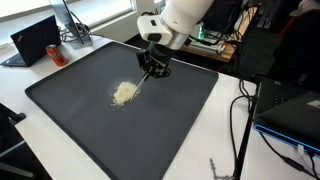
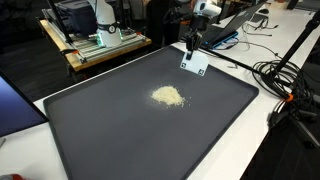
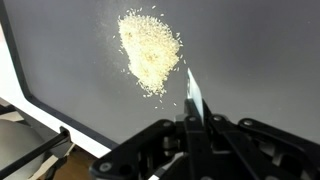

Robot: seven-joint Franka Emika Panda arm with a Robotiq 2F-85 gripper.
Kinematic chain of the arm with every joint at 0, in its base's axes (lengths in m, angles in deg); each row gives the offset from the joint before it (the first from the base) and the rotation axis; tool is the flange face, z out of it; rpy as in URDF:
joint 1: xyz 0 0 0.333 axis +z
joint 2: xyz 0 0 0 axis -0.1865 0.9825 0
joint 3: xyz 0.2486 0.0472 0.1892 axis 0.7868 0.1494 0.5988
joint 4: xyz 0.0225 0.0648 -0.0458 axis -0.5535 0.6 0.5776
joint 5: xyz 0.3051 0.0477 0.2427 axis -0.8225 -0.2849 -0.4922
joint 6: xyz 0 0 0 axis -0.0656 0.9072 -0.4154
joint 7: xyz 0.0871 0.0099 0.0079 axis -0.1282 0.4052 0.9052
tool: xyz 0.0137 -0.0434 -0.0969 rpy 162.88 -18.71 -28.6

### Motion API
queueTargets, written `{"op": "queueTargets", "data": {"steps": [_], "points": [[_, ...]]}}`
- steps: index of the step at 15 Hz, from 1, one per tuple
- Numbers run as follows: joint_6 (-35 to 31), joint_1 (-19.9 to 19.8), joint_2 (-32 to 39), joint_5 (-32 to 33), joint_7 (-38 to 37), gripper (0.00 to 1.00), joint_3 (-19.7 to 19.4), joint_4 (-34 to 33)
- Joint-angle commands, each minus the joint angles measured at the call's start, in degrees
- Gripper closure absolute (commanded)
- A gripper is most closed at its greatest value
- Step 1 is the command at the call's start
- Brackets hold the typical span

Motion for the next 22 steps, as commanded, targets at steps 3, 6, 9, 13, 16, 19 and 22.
{"op": "queueTargets", "data": {"steps": [3,6,9,13,16,19,22], "points": [[11.6,3.6,8.5,3.1,-4.5,0.99,-0.6,-12.0],[15.8,4.2,12.1,2.0,-3.5,0.99,-0.5,-16.9],[18.7,2.8,14.6,-1.3,-0.1,0.99,0.2,-21.7],[21.6,0.0,16.0,-8.0,7.0,0.99,0.4,-27.8],[23.6,-2.6,16.3,-16.0,14.0,0.99,0.1,-32.4],[25.1,-5.2,16.6,-22.1,19.0,0.99,-0.6,-36.3],[23.8,-8.1,16.7,-25.7,22.9,0.99,-1.2,-38.6]]}}
